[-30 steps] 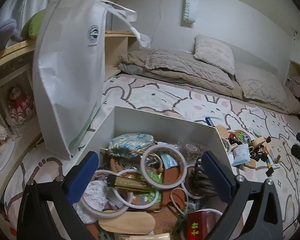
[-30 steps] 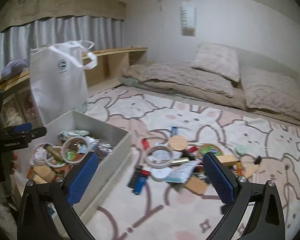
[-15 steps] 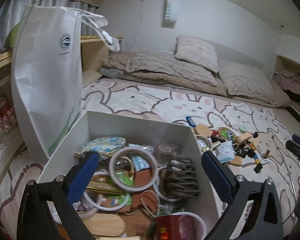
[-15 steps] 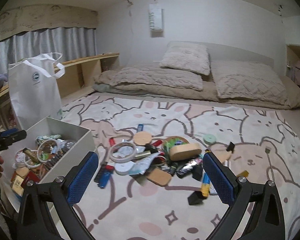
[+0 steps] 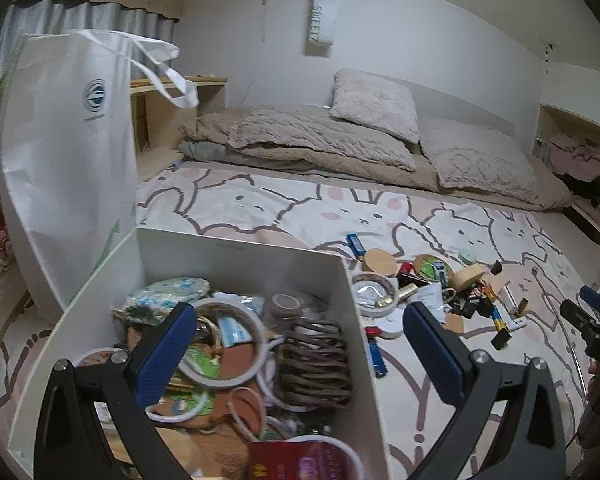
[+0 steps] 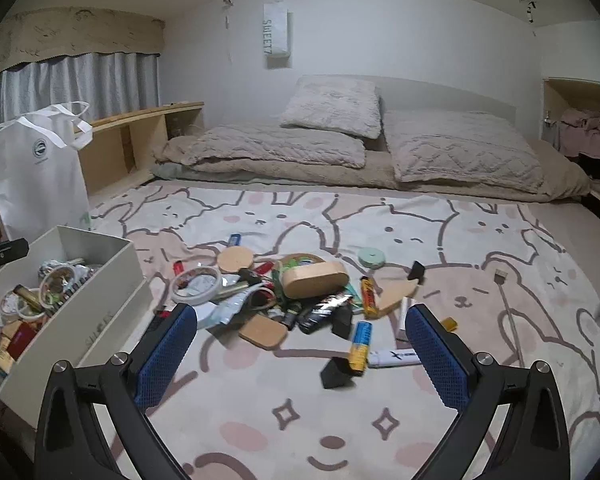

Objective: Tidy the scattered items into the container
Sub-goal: 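Move both tools away from the box back over the scattered items, then lower the right tool toward the black square holder while the left tool approaches the blue lighter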

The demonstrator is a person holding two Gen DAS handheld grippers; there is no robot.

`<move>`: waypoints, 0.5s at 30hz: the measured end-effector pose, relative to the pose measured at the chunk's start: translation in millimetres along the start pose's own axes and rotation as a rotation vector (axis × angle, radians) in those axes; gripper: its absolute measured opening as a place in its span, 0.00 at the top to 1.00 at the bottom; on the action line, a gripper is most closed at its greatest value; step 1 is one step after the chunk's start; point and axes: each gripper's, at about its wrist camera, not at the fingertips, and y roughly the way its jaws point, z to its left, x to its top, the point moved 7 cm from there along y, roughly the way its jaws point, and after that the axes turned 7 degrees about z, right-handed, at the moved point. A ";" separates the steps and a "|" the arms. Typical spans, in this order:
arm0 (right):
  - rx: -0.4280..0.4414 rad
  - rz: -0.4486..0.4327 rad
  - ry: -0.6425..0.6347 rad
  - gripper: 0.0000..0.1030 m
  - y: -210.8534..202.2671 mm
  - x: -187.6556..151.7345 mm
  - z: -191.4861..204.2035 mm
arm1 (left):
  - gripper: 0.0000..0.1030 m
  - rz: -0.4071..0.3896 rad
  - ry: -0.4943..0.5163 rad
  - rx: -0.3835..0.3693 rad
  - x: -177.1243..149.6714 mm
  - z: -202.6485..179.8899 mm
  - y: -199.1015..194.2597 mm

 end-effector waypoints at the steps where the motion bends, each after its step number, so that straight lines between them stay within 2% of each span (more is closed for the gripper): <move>1: -0.004 0.002 0.001 0.00 0.5 -1.0 -2.0 | 0.00 0.002 0.009 -0.004 -0.5 -5.5 1.0; 15: -0.066 0.038 0.056 0.00 12.2 -18.5 -40.9 | 0.00 0.046 0.164 -0.121 -17.7 -104.3 16.6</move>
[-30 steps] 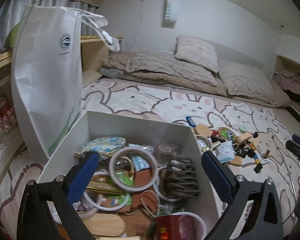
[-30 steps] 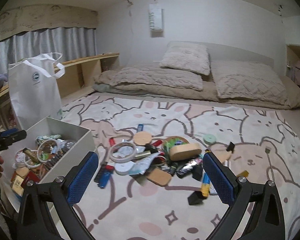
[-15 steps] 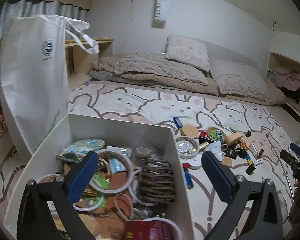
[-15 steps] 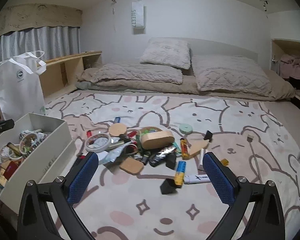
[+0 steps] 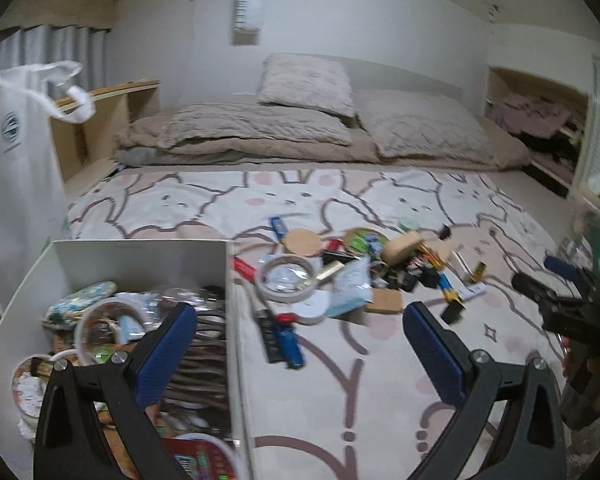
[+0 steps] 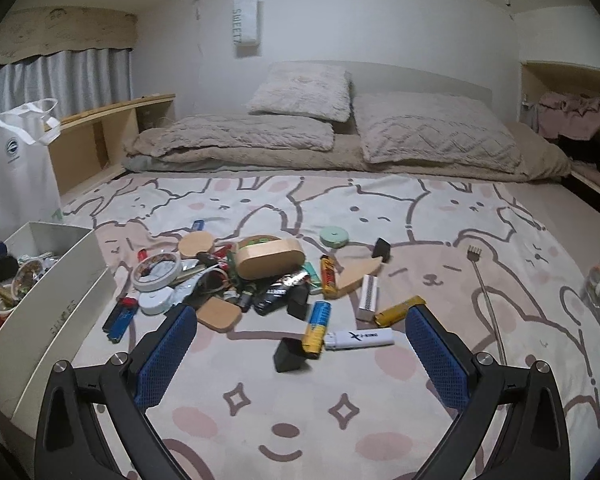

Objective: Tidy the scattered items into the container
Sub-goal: 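Lower the right tool toward the black square holder while the left tool approaches the blue lighter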

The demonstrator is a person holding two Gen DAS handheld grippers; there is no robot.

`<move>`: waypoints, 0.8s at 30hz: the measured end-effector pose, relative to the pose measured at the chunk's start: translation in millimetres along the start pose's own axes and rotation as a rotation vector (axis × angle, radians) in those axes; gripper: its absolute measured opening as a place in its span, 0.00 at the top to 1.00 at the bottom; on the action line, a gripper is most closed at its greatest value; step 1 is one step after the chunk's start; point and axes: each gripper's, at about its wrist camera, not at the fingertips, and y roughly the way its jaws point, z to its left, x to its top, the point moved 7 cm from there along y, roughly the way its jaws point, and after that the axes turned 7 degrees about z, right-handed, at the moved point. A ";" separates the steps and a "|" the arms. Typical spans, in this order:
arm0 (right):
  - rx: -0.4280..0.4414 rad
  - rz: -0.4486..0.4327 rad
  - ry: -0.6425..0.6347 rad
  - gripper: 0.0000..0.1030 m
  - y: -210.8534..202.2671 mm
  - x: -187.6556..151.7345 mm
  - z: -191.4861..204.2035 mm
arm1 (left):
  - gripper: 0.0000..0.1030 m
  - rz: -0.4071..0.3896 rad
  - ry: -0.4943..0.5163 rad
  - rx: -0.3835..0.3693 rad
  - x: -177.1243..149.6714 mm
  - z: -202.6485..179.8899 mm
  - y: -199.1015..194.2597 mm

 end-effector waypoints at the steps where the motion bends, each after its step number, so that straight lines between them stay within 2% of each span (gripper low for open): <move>1: -0.003 0.001 0.006 0.00 0.5 -0.4 -3.4 | 0.00 0.009 0.011 -0.005 -1.1 -6.5 2.2; 7: -0.034 0.021 0.019 0.00 6.6 -4.5 -19.3 | 0.00 0.057 0.063 -0.055 -10.6 -42.6 13.5; 16: -0.072 0.065 0.025 0.00 20.5 -13.5 -37.5 | 0.00 0.116 0.112 -0.094 -31.7 -76.3 35.8; 21: -0.062 0.089 0.030 0.00 30.8 -20.6 -37.7 | 0.00 0.140 0.081 -0.113 -43.5 -80.2 50.3; 24: -0.095 0.106 0.029 0.00 40.2 -27.1 -36.0 | 0.00 0.160 0.055 -0.115 -49.2 -77.4 60.2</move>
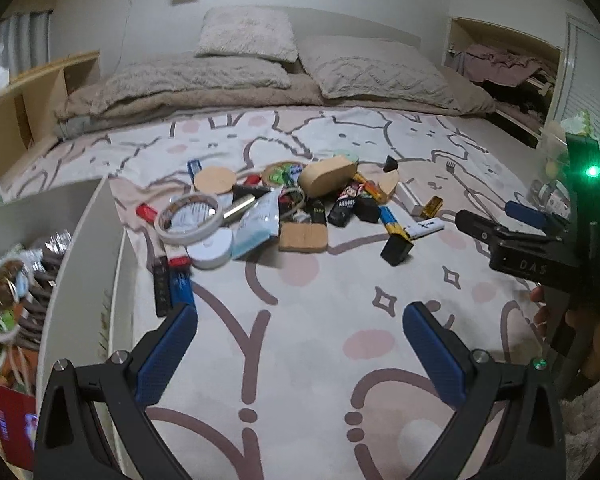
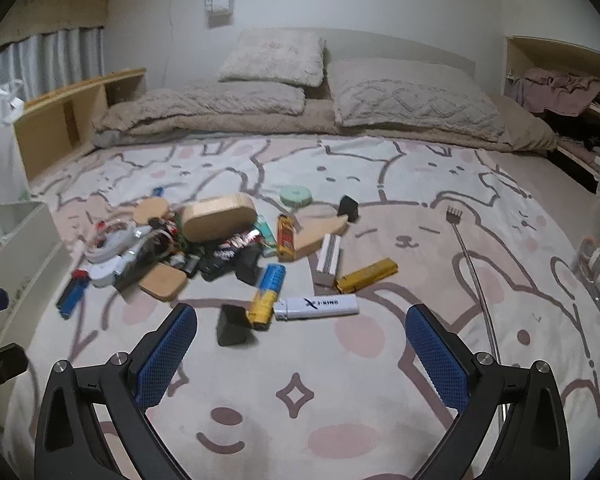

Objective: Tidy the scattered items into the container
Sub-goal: 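Lower the right tool toward the black square holder while the left tool approaches the blue lighter, then close the right tool on the black square holder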

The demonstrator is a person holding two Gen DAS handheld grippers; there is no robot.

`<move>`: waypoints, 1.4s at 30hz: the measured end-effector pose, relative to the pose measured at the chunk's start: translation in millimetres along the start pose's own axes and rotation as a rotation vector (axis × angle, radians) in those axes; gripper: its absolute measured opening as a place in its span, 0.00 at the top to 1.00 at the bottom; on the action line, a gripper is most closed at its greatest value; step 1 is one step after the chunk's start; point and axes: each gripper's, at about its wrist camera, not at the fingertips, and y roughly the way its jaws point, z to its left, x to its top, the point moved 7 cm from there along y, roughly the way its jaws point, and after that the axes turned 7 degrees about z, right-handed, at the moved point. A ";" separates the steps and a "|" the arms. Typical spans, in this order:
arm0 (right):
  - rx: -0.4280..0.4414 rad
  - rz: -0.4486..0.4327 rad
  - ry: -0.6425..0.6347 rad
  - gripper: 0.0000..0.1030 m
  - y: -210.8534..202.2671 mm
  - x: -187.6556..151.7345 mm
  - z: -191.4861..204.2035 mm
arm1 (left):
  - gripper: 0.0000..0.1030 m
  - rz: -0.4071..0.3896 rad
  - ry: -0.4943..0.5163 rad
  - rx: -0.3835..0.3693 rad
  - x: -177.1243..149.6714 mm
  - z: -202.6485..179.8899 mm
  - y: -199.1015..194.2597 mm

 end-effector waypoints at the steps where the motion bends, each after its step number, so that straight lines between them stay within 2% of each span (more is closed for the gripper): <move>1: -0.014 0.000 0.012 0.00 3.3 -1.7 -0.1 | 0.00 0.005 -0.006 0.004 -1.2 1.8 3.6; 8: 0.025 0.051 0.019 0.00 26.0 -10.8 15.0 | 0.00 0.028 -0.066 0.013 -5.8 17.9 20.4; 14: -0.006 0.095 -0.040 0.00 42.3 -11.1 35.9 | 0.00 0.048 -0.100 0.022 -5.5 28.7 37.4; 21: 0.032 0.173 0.004 0.00 70.7 -13.7 40.1 | 0.00 0.084 -0.136 0.058 -6.8 45.9 60.2; 22: 0.028 0.177 0.005 0.02 73.1 -15.0 40.0 | 0.00 0.089 -0.145 0.060 -7.8 48.9 63.1; 24: 0.017 0.188 0.017 0.18 76.8 -18.2 38.1 | 0.00 0.097 -0.155 0.067 -9.7 53.8 67.9; 30: 0.077 0.206 0.080 0.40 83.0 -22.2 33.5 | 0.00 0.111 -0.092 0.162 -9.2 55.4 82.2; 33: 0.089 0.200 0.067 0.52 82.1 -22.2 38.0 | 0.00 0.121 -0.065 0.206 -8.2 57.1 90.2; 36: 0.093 0.192 0.045 0.61 80.2 -21.1 42.8 | 0.02 0.137 -0.046 0.241 -9.6 58.7 95.8; 37: 0.098 0.190 0.043 0.67 79.6 -20.9 43.6 | 0.02 0.141 -0.041 0.252 -10.3 59.2 97.1; 38: 0.110 0.189 0.043 0.71 78.6 -20.7 45.2 | 0.03 0.144 -0.035 0.260 -10.6 59.9 97.9; 39: 0.109 0.187 0.042 0.71 78.2 -20.1 45.3 | 0.10 0.144 -0.032 0.258 -10.3 60.4 97.9; 40: 0.112 0.185 0.041 0.71 77.7 -20.0 45.9 | 0.18 0.149 -0.037 0.240 -10.5 61.1 98.4; 42: 0.116 0.185 0.043 0.72 77.5 -19.8 46.0 | 0.23 0.166 -0.075 0.201 -11.5 67.6 100.5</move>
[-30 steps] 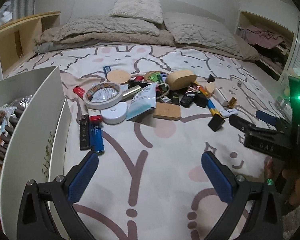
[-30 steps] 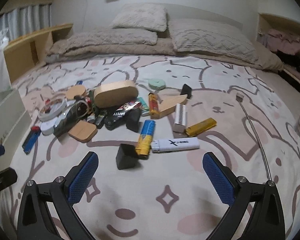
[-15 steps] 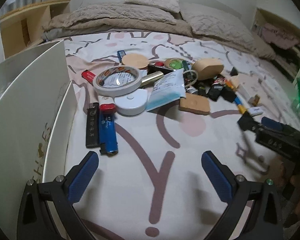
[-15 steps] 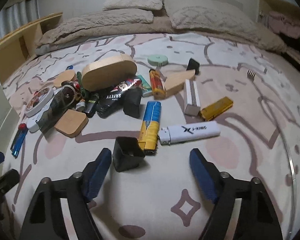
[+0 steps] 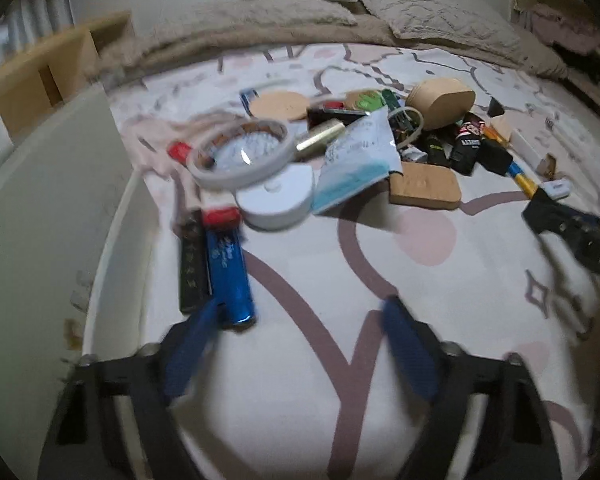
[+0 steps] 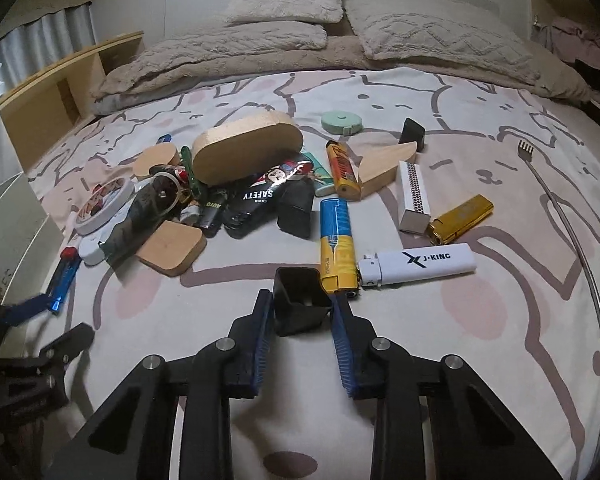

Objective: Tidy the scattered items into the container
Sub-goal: 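Close the right tool on the black square holder, then lift the black holder with the right tool while the left tool lowers to the blue lighter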

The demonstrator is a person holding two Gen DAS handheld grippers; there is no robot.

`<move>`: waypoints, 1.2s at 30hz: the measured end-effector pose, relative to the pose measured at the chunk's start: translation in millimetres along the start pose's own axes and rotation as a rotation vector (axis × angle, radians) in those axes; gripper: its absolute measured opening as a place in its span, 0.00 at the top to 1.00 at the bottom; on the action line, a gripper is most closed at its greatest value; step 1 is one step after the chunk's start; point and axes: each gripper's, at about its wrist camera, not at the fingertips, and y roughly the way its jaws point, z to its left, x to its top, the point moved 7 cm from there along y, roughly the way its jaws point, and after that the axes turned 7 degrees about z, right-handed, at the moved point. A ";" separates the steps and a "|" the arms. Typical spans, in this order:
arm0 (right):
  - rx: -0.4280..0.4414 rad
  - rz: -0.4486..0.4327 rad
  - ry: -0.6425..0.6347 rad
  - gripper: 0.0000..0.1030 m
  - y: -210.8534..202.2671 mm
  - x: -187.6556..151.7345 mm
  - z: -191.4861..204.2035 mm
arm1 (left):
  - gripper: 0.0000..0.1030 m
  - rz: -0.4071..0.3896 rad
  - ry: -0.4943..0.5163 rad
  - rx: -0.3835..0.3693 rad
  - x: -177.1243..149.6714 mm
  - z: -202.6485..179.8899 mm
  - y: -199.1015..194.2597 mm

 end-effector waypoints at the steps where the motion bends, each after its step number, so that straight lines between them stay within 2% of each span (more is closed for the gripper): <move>1: 0.002 0.000 0.002 0.72 -0.4 -0.1 -0.1 | 0.26 0.008 -0.018 -0.018 -0.2 2.9 1.4; 3: 0.006 -0.001 0.005 0.73 -1.4 0.1 -0.1 | 0.34 0.014 -0.053 -0.053 -0.5 8.4 1.9; 9: 0.014 -0.005 0.005 0.74 -3.5 0.2 1.2 | 0.62 0.005 -0.052 -0.057 -0.4 8.8 -2.5; 13: 0.024 -0.007 0.011 0.75 -5.1 -0.3 1.0 | 0.73 0.004 -0.043 -0.060 0.7 8.5 -3.0; 15: 0.032 -0.007 0.016 0.76 -6.2 -1.3 0.6 | 0.82 0.003 -0.036 -0.062 1.3 7.9 -3.0; 21: 0.053 0.006 0.026 0.76 -12.6 -10.0 -1.0 | 0.90 0.002 -0.021 -0.068 0.2 5.8 -3.9; 25: 0.061 0.022 0.031 0.76 -16.5 -17.1 0.8 | 0.90 0.006 -0.037 -0.063 -0.1 6.3 -3.4; 28: 0.068 0.039 0.034 0.76 -16.8 -22.0 2.9 | 0.85 0.012 -0.054 -0.057 1.0 7.1 -2.0; 31: 0.076 0.051 0.034 0.76 -16.6 -25.0 5.1 | 0.68 0.013 -0.070 -0.038 4.0 8.9 -0.3; 33: 0.085 0.054 0.033 0.76 -18.0 -26.9 7.0 | 0.41 0.014 -0.112 -0.026 6.4 14.8 2.9; 36: 0.092 0.058 0.024 0.76 -21.2 -29.4 8.1 | 0.39 0.014 -0.157 -0.039 10.6 19.3 8.1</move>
